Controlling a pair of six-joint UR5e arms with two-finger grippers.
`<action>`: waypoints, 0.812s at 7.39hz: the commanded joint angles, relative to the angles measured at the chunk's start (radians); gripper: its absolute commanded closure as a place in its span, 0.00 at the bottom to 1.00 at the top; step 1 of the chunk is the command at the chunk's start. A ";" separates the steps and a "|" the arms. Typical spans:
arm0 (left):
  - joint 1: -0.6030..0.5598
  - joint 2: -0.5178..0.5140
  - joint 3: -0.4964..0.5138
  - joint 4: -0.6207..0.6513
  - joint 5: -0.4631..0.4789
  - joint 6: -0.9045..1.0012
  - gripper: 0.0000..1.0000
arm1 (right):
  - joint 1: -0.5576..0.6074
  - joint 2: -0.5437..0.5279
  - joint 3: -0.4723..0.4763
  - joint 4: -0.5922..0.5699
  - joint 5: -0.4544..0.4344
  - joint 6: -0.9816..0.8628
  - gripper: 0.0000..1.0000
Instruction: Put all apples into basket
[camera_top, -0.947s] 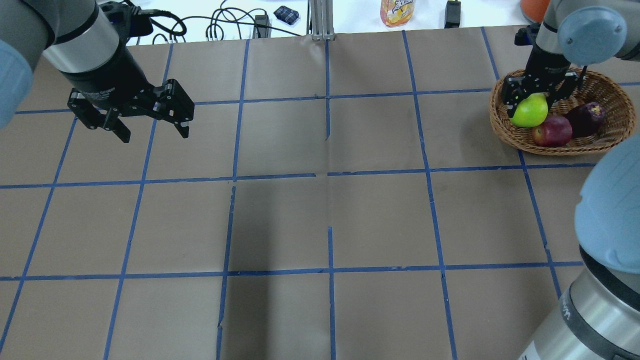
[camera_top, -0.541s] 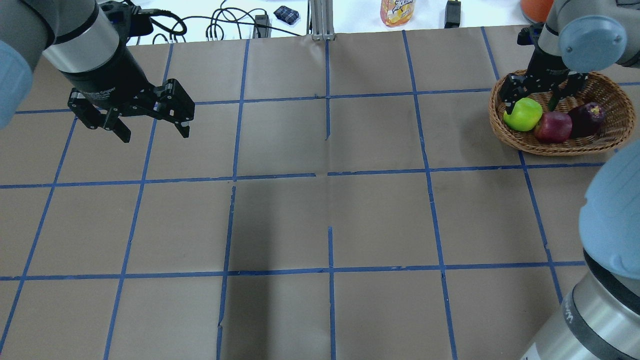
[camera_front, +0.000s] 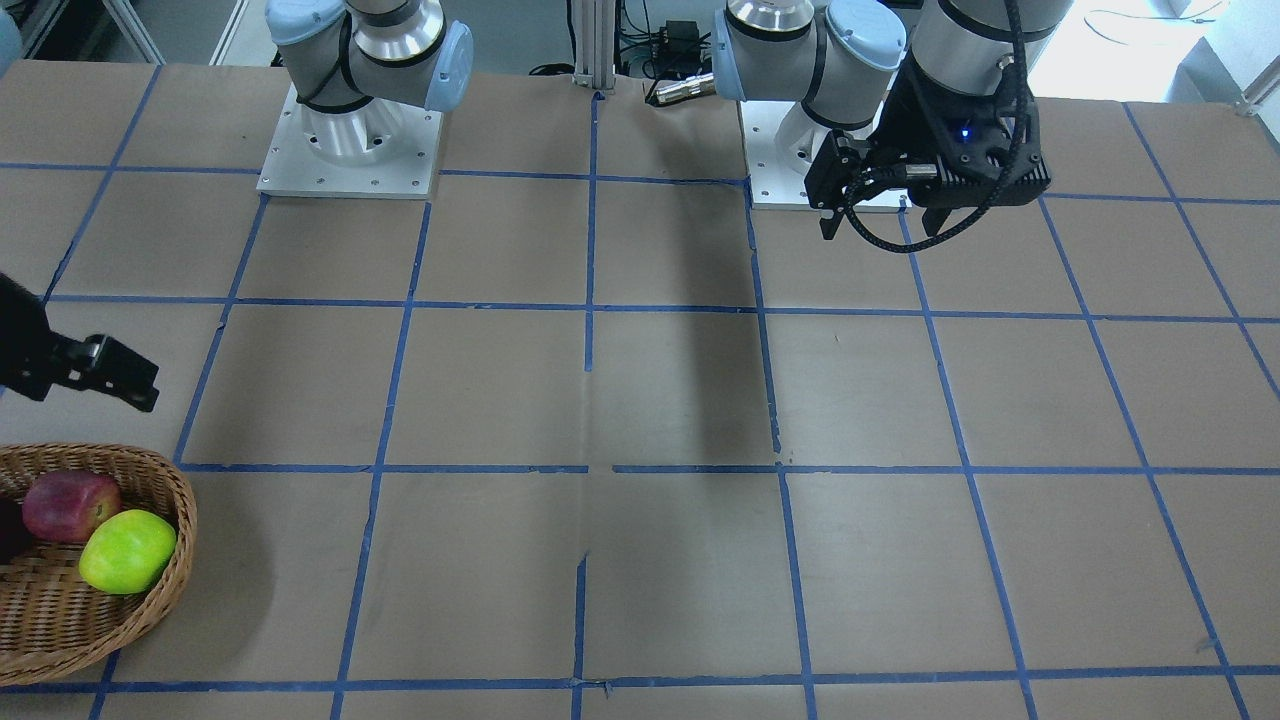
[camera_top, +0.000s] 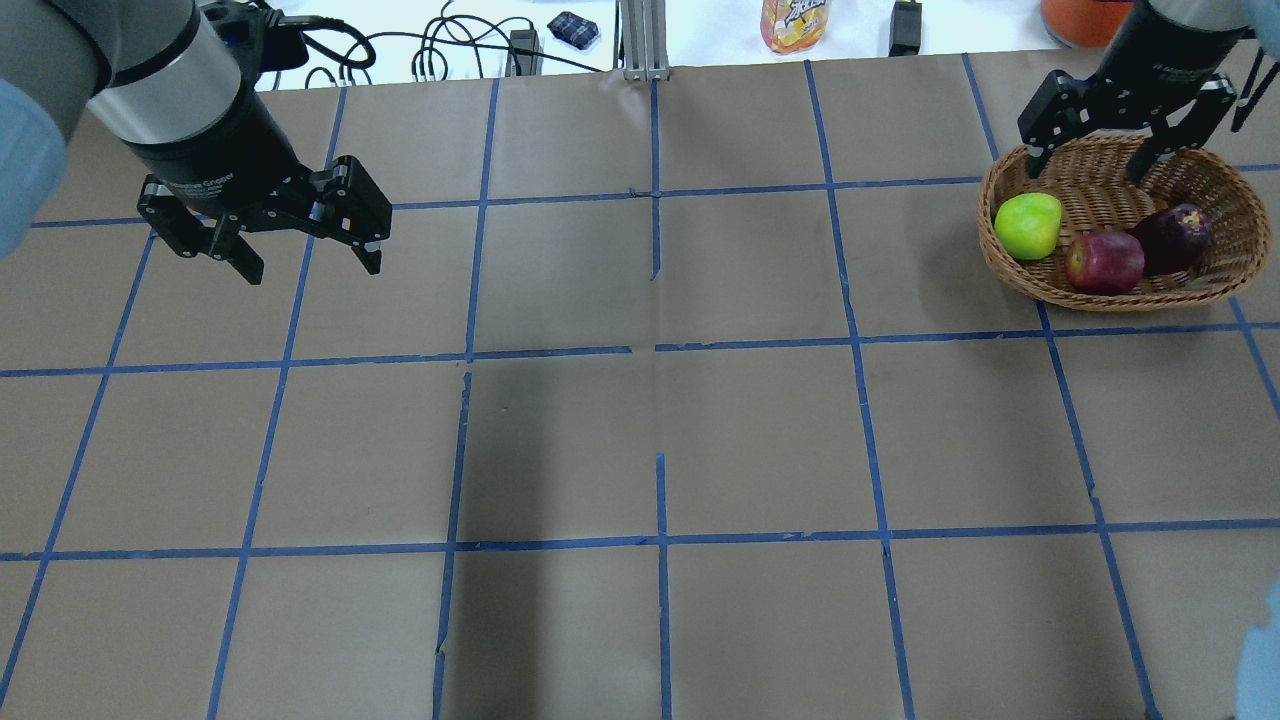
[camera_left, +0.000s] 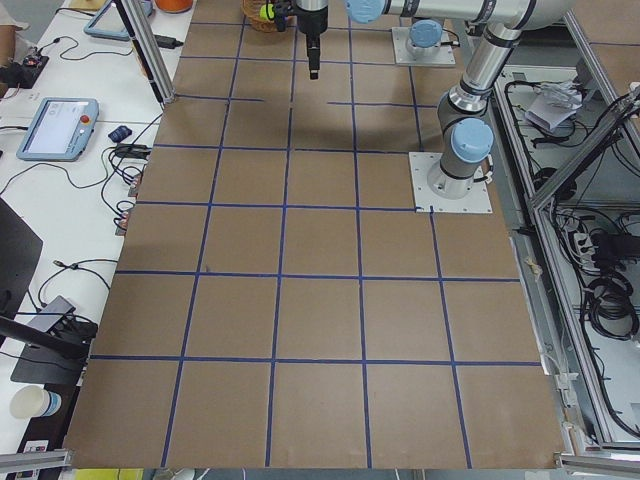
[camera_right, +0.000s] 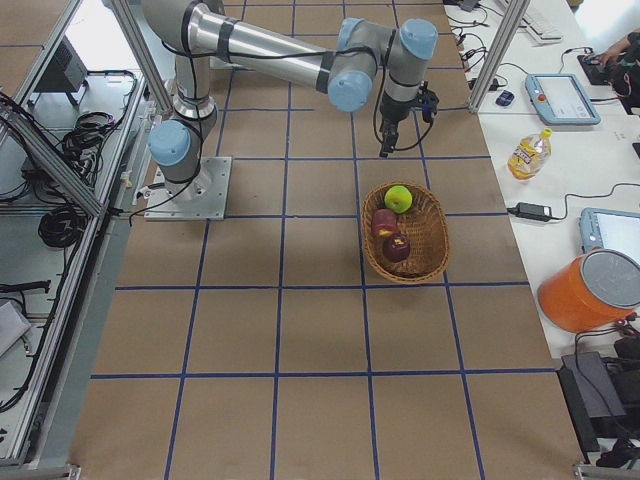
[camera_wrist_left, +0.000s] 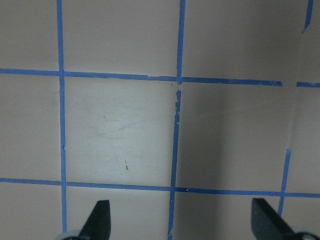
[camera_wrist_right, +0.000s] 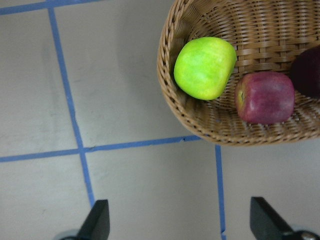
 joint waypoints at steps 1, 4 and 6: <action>0.000 0.001 0.000 0.000 0.000 -0.001 0.00 | 0.117 -0.110 0.005 0.091 0.019 0.125 0.00; -0.002 0.001 0.000 0.000 0.000 -0.003 0.00 | 0.239 -0.126 -0.005 0.120 0.016 0.235 0.00; -0.003 -0.022 0.019 -0.002 0.003 -0.003 0.00 | 0.258 -0.175 0.019 0.156 -0.001 0.233 0.00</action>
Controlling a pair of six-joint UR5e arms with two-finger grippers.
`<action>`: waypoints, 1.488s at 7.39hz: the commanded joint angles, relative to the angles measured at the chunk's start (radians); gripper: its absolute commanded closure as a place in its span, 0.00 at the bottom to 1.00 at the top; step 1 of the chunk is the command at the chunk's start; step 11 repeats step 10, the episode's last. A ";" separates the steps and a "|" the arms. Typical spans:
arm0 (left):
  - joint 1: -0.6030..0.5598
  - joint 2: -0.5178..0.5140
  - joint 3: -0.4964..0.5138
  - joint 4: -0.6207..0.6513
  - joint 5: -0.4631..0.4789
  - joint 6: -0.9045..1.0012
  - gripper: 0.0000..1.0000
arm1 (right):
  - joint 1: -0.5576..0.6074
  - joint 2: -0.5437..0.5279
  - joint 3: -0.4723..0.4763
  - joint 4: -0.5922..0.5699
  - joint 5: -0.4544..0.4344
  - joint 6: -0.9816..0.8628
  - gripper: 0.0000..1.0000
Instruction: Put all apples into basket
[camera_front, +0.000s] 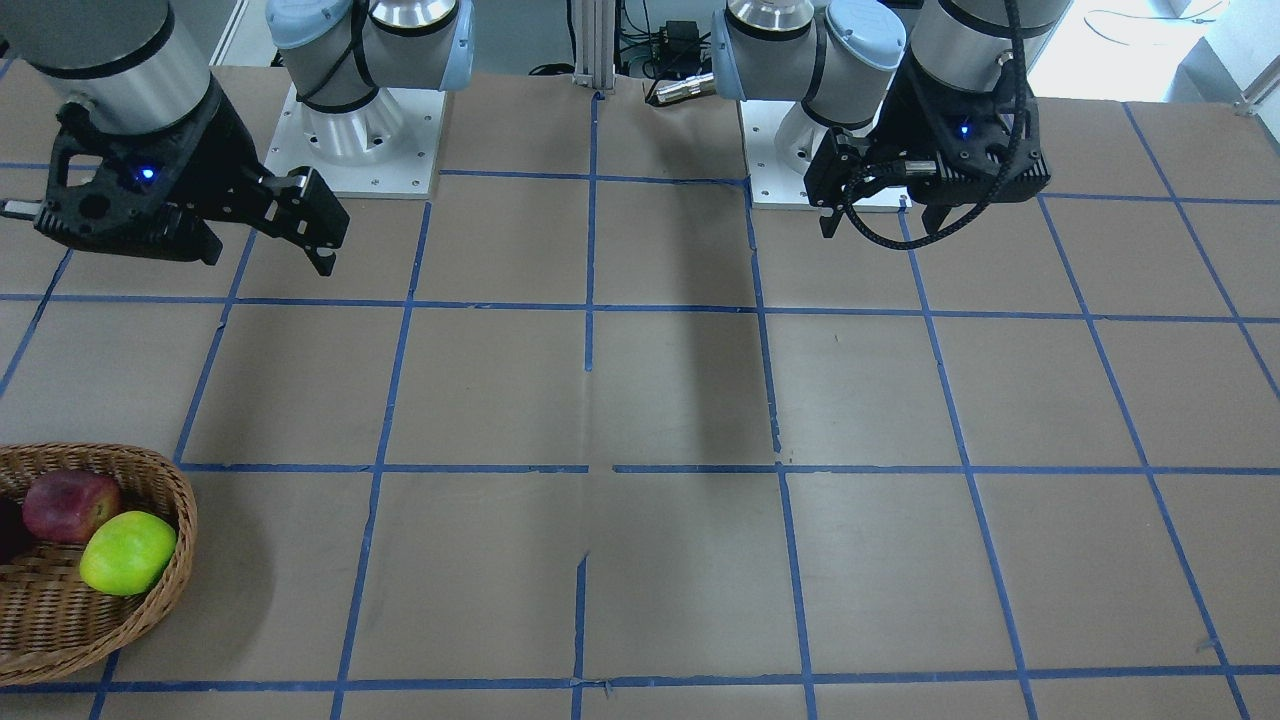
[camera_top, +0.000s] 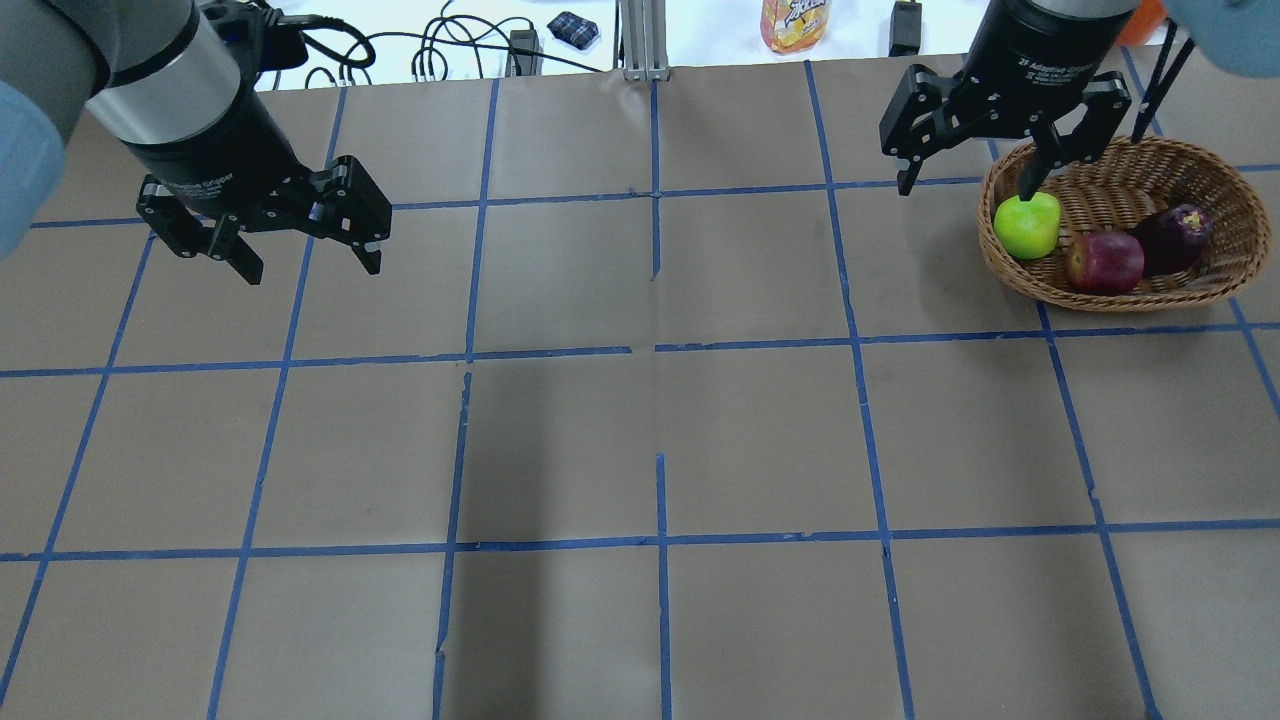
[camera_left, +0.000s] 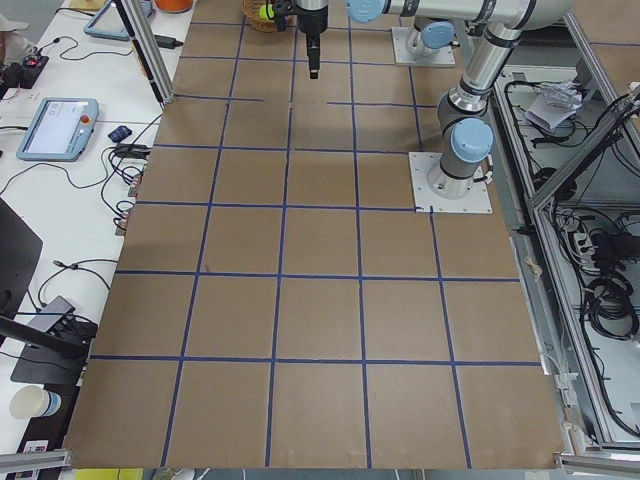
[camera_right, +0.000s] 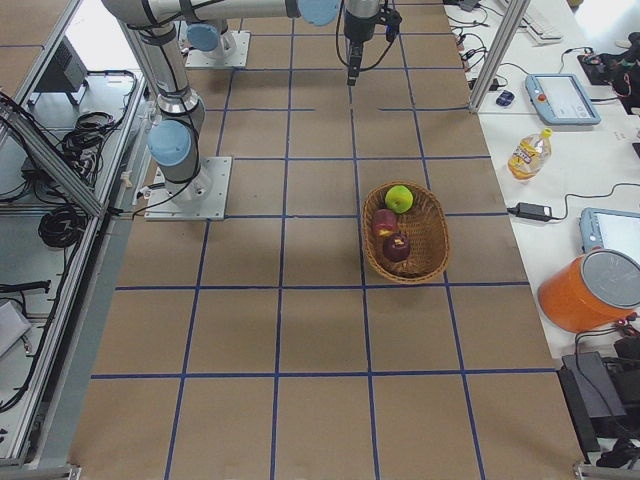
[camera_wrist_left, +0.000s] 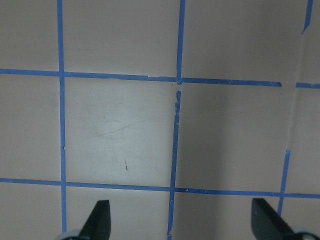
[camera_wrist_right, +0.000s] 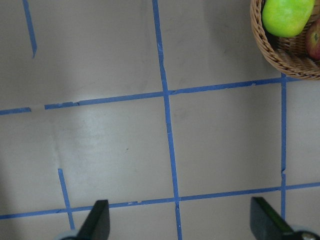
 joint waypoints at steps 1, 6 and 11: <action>-0.004 -0.026 0.022 -0.003 -0.010 0.003 0.00 | 0.012 -0.061 0.054 0.034 -0.010 -0.005 0.00; -0.001 -0.067 0.104 -0.004 -0.013 0.015 0.00 | 0.009 -0.187 0.210 0.016 -0.005 -0.011 0.00; -0.007 -0.062 0.095 -0.003 -0.020 0.015 0.00 | 0.009 -0.182 0.208 -0.041 -0.005 -0.006 0.00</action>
